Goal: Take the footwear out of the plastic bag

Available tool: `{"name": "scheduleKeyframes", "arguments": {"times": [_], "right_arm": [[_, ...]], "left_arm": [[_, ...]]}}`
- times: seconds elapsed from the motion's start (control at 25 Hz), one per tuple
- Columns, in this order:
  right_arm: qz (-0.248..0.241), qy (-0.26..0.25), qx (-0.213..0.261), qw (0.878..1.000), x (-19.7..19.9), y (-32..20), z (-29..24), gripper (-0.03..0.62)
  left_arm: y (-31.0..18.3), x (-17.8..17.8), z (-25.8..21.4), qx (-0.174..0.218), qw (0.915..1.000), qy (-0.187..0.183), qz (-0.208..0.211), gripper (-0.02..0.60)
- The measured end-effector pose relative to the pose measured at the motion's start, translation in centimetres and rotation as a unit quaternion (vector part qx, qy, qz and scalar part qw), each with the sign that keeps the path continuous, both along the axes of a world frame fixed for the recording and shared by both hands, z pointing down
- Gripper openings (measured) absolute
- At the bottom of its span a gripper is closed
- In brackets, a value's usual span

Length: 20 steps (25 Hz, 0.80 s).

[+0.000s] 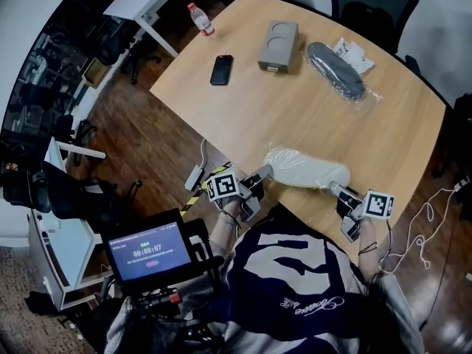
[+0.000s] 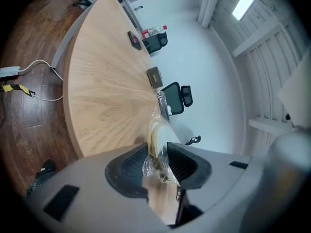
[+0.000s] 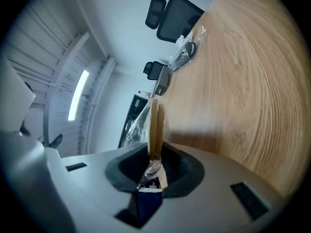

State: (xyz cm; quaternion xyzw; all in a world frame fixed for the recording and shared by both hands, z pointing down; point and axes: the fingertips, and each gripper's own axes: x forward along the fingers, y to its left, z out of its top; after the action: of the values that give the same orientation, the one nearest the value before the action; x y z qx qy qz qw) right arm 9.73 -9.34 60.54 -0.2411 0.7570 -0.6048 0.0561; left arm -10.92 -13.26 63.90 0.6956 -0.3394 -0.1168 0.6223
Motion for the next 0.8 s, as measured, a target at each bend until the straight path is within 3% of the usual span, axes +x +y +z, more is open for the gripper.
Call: {"name": "scheduleKeyframes", "arguments": {"times": [0.12,0.4,0.48,0.52,0.64,0.8], "right_arm": [[0.002,-0.008,0.006,1.0,0.9,0.0,-0.5,0.071],[0.008,-0.023,0.004,1.0,2.2,0.3,-1.0,0.071],[0.006,-0.022,0.005,1.0,2.2,0.6,-1.2,0.071],[0.005,-0.02,0.002,1.0,2.1,0.8,-1.1,0.071],[0.008,-0.015,-0.013,1.0,2.0,1.3,-0.6,0.072],[0.013,-0.011,-0.01,1.0,1.5,1.8,-0.6,0.072]], "left_arm": [[-0.6,0.2,-0.7,0.016,0.9999,0.003,0.002,0.115],[-1.3,-0.6,-0.3,0.012,0.9999,0.002,-0.012,0.114],[-1.2,-0.9,0.0,0.003,0.9999,0.002,-0.013,0.041],[-1.2,-0.8,0.2,-0.002,1.0,-0.007,-0.006,0.006],[-1.2,-0.4,0.8,-0.008,0.9993,-0.036,0.009,0.005],[-1.9,-0.8,0.3,0.008,0.9985,-0.053,-0.012,0.005]]}}
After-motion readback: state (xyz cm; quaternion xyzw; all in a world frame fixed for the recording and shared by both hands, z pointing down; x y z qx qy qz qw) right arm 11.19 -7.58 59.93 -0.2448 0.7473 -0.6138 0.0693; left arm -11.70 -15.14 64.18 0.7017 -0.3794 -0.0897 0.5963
